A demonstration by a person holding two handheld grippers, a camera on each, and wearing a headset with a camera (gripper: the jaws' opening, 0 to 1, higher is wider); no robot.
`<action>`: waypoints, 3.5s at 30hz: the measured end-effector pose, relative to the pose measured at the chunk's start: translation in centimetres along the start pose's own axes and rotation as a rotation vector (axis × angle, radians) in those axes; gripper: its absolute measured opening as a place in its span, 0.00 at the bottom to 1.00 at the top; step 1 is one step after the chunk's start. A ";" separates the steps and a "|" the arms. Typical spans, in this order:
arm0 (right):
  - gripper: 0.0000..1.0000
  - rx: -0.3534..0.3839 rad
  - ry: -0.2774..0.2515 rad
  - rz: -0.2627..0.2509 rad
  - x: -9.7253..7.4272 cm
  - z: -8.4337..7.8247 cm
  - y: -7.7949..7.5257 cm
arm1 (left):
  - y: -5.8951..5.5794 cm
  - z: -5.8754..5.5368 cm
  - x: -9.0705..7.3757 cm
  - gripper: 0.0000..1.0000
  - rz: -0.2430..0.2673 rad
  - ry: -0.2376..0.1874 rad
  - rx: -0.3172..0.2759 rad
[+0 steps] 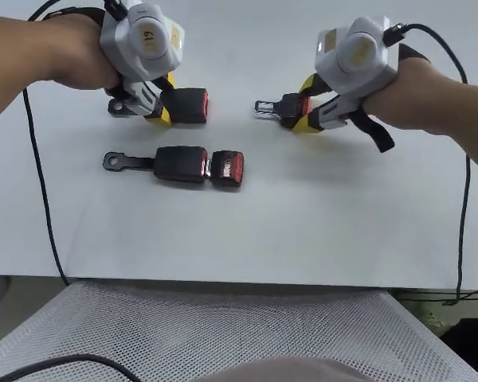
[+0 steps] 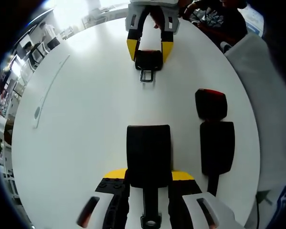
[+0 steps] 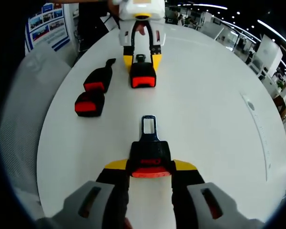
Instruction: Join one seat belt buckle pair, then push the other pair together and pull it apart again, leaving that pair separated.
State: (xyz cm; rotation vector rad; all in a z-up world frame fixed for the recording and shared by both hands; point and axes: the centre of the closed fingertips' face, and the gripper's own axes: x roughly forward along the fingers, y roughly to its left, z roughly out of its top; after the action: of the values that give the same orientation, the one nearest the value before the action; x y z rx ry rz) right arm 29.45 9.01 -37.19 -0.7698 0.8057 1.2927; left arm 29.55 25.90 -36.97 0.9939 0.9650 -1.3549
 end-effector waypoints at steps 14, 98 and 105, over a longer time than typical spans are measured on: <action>0.34 -0.018 -0.036 0.011 2.0 4.4 1.2 | 0.2 -0.1 0.3 0.32 0.000 -0.001 0.004; 0.33 -0.045 -0.028 0.004 3.9 7.0 0.5 | 0.1 0.2 0.3 0.31 0.006 0.003 0.004; 0.34 -0.041 -0.043 -0.003 3.7 7.0 0.4 | 0.0 0.4 0.2 0.31 0.007 0.012 0.013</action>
State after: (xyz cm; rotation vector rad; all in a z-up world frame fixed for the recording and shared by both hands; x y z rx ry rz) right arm 29.94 16.89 -36.81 -0.7731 0.7452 1.3219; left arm 29.53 25.48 -37.09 1.0152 0.9624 -1.3520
